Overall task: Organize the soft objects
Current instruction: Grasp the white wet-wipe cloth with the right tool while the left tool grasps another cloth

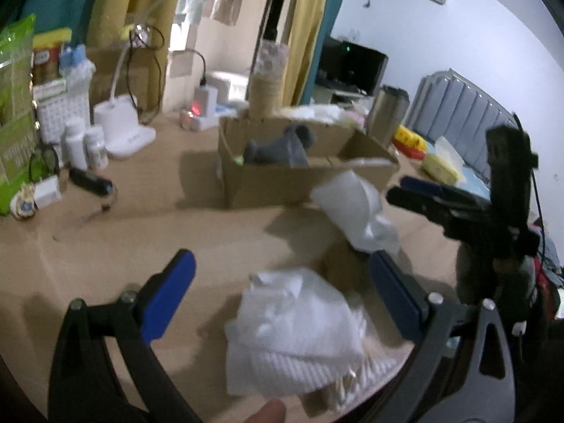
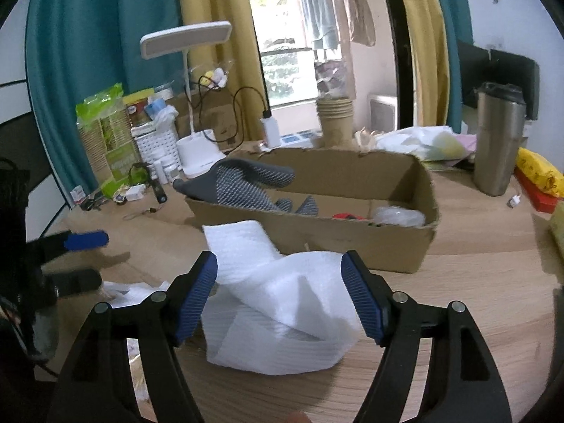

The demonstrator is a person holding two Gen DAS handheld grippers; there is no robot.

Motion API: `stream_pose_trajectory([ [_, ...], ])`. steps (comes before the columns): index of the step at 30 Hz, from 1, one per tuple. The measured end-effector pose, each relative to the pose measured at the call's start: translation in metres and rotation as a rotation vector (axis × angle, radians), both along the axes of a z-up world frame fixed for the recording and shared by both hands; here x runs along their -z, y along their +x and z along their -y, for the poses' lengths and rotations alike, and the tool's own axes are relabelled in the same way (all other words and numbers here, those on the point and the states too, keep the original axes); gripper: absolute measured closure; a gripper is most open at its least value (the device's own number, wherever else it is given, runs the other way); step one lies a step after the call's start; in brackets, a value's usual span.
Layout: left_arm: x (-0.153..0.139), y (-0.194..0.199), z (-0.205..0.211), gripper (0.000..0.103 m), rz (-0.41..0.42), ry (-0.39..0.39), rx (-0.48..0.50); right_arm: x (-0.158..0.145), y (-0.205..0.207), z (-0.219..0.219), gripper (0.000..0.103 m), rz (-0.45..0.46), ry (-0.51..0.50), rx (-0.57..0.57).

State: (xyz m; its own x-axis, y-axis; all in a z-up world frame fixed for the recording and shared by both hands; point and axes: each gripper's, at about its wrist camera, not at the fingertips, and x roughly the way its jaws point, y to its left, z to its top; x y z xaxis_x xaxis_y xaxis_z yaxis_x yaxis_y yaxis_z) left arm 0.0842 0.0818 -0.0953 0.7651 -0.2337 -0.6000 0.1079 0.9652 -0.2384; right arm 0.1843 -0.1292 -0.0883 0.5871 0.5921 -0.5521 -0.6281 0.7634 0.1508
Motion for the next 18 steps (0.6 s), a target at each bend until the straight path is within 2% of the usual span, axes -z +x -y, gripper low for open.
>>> stream_pose_trajectory([
  [6,0.024,0.001,0.012,0.003,-0.104,-0.02,0.081,0.017,0.008,-0.016,0.027,-0.049,-0.031,-0.028],
  [9,0.033,0.005,0.015,0.003,-0.158,-0.017,0.079,0.026,0.015,-0.021,0.027,-0.089,-0.044,-0.028],
  [13,0.043,0.012,0.01,0.003,-0.214,-0.058,0.06,0.031,0.02,-0.019,0.027,-0.128,-0.033,-0.022],
  [18,0.045,0.013,0.008,0.004,-0.227,-0.087,0.051,0.034,0.024,-0.017,0.027,-0.155,-0.02,-0.018],
])
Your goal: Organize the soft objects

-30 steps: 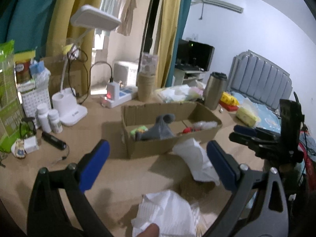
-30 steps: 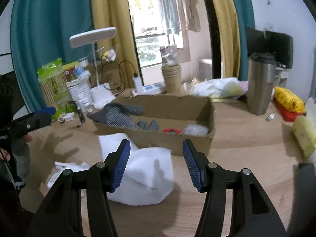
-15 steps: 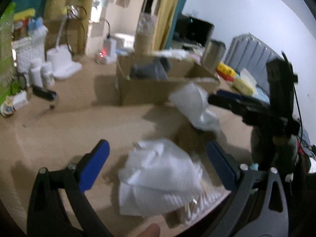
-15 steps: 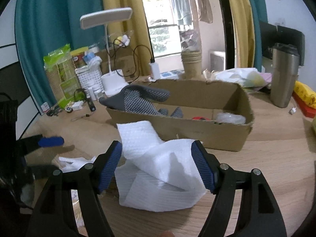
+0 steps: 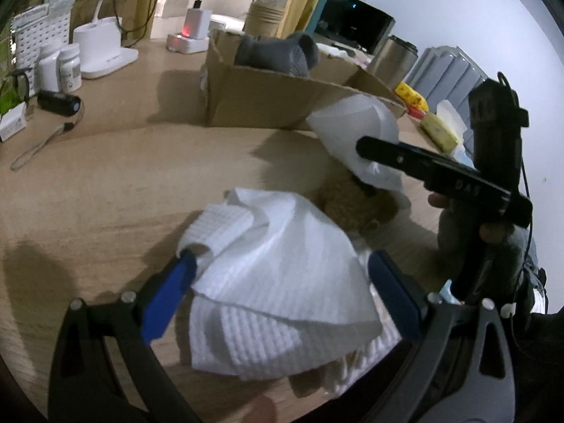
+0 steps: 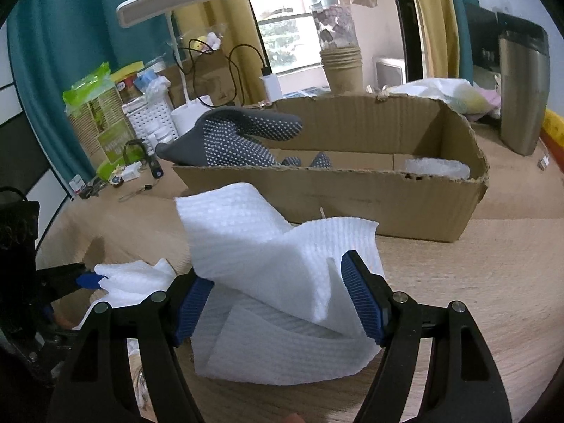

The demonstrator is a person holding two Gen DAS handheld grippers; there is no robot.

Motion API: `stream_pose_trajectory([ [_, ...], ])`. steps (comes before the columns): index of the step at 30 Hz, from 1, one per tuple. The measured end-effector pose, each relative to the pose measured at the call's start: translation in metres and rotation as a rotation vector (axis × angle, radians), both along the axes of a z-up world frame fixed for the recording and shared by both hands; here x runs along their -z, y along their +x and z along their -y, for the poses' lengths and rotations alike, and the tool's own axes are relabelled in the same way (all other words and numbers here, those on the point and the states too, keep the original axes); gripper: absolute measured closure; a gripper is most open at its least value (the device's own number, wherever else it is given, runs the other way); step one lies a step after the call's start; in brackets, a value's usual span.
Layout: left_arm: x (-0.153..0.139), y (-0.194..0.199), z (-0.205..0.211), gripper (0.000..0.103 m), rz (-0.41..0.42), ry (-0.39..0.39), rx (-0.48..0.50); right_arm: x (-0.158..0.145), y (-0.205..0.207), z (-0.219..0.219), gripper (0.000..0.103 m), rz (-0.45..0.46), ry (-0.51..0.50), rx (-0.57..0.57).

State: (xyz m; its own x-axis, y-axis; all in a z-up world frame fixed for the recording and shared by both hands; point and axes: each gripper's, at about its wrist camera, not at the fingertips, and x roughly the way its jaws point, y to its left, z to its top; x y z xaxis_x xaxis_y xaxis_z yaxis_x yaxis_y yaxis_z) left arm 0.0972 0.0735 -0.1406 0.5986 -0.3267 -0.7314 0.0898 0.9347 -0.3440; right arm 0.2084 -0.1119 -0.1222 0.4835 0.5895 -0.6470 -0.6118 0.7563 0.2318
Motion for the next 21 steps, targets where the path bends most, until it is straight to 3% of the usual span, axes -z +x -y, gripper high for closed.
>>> stream_pose_trajectory([
  [4,-0.003,-0.001,-0.003,0.005,0.011,-0.015,0.006,0.001,0.003,0.003,0.027,-0.014,0.01,0.012],
  [8,-0.004,-0.002,0.0,0.025,0.013,-0.006,0.029,0.004,0.006,0.001,0.027,-0.04,-0.002,0.016],
  [11,-0.005,-0.003,-0.001,0.048,0.018,-0.028,0.039,0.007,0.007,-0.002,0.027,-0.057,-0.019,0.003],
  [14,-0.006,-0.002,-0.001,0.056,0.02,-0.032,0.046,0.008,0.007,-0.006,0.029,-0.067,-0.036,-0.011],
  [17,-0.009,-0.003,0.002,0.071,0.033,-0.026,0.056,0.009,0.007,-0.006,0.046,-0.068,-0.043,-0.017],
  [21,-0.014,-0.005,0.002,0.078,0.053,-0.024,0.056,0.007,0.004,-0.006,0.075,-0.057,-0.027,-0.036],
])
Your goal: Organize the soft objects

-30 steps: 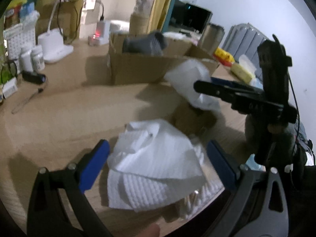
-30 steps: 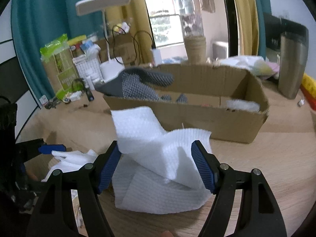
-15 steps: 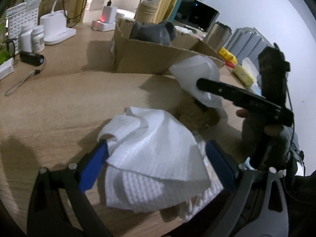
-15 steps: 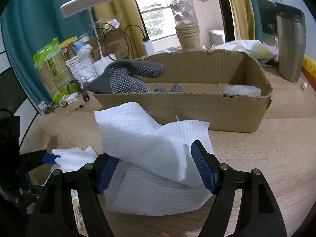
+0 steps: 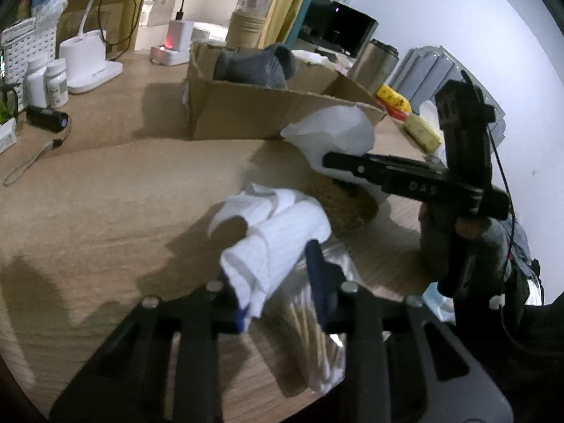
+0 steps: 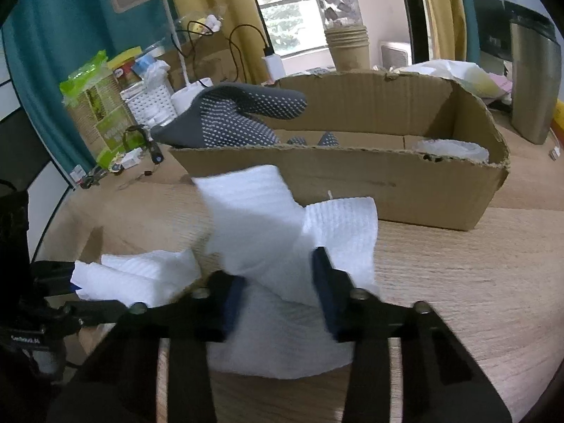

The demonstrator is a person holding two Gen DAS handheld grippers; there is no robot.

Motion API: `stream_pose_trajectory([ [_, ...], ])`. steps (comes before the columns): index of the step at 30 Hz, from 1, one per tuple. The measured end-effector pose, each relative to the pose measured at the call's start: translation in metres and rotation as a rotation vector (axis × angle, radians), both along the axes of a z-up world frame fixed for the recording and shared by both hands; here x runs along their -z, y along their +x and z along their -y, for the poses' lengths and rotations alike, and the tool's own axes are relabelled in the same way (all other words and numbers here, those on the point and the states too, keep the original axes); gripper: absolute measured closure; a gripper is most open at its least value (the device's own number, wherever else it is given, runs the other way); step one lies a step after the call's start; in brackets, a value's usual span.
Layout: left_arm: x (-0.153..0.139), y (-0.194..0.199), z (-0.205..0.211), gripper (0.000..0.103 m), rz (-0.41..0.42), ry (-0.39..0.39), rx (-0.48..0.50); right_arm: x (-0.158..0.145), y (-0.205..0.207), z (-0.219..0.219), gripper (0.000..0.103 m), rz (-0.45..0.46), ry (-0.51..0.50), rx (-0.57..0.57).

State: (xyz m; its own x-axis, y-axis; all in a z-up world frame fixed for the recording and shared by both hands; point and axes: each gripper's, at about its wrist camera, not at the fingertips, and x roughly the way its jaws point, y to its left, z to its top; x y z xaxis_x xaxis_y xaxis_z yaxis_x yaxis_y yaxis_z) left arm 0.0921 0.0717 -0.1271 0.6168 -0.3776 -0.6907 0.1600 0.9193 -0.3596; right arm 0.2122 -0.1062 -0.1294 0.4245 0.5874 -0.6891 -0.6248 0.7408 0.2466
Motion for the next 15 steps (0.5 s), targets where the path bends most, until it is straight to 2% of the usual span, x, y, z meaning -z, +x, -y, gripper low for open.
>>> stream_pose_trajectory([
  [1,-0.001,-0.001,0.0,0.079,0.006,-0.001,-0.001,-0.001,-0.001,0.001,0.082,0.009,0.008,0.0],
  [4,-0.006,-0.002,-0.002,0.081,0.03,-0.007,-0.008,-0.004,-0.002,0.004,0.088,0.018,0.028,-0.001],
  [12,-0.017,-0.003,-0.004,0.081,0.079,-0.02,-0.02,-0.014,-0.005,0.017,0.094,0.05,0.1,0.008],
  [15,-0.02,-0.003,-0.007,0.088,0.095,-0.023,-0.032,-0.018,-0.006,0.023,0.095,0.064,0.118,0.019],
])
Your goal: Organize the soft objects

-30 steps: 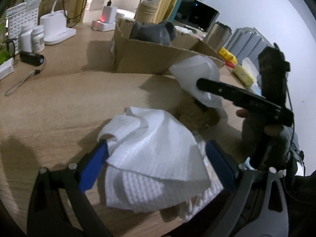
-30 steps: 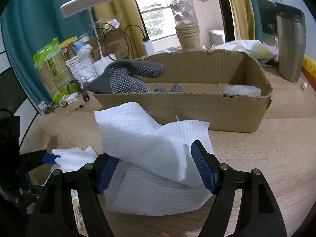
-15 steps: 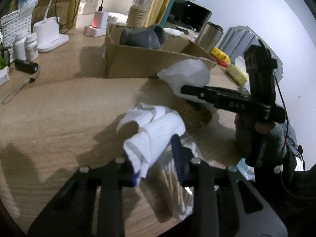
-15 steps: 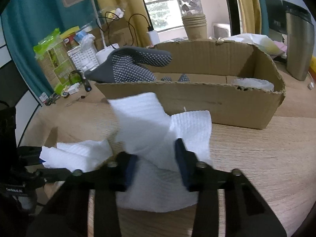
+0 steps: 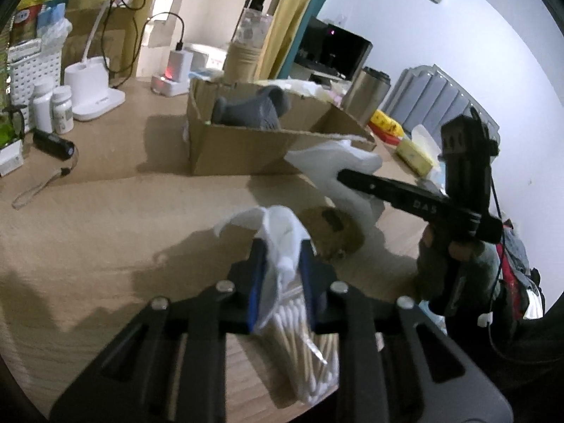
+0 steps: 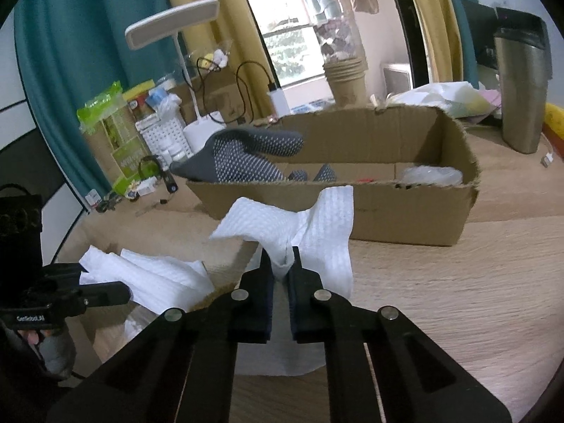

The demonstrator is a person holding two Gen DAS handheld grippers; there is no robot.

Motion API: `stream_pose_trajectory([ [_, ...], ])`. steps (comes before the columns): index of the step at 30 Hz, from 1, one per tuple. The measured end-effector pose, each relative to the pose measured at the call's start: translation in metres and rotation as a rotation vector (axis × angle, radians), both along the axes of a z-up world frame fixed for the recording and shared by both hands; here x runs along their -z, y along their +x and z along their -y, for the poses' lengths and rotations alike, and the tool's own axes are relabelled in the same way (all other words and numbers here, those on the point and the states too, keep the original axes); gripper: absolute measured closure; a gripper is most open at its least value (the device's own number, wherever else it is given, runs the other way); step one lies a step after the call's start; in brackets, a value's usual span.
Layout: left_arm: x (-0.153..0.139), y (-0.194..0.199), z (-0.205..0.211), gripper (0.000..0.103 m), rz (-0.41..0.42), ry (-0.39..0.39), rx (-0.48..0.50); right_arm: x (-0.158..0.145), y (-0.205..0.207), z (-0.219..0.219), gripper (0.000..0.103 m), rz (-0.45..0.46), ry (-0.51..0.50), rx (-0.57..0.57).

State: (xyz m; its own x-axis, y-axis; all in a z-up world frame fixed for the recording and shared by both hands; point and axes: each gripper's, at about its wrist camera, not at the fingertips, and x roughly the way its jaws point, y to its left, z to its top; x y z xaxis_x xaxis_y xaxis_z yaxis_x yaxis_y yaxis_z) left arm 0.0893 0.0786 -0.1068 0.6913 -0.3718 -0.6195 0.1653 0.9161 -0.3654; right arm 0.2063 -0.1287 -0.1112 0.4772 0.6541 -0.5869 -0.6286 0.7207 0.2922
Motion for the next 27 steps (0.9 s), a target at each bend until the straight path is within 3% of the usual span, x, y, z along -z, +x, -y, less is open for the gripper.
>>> stream_pose_trajectory([
  [6,-0.005,-0.001,0.0,0.095,0.033,0.008,-0.006,-0.013,-0.004,0.013,0.096,0.039,0.027,0.012],
  [18,-0.032,-0.005,-0.002,0.096,0.127,0.009,-0.025,-0.046,-0.018,0.028,0.096,0.146,0.051,0.028],
  [27,-0.057,0.0,0.008,0.096,0.251,0.088,-0.043,-0.057,-0.02,0.039,0.096,0.18,0.067,0.054],
])
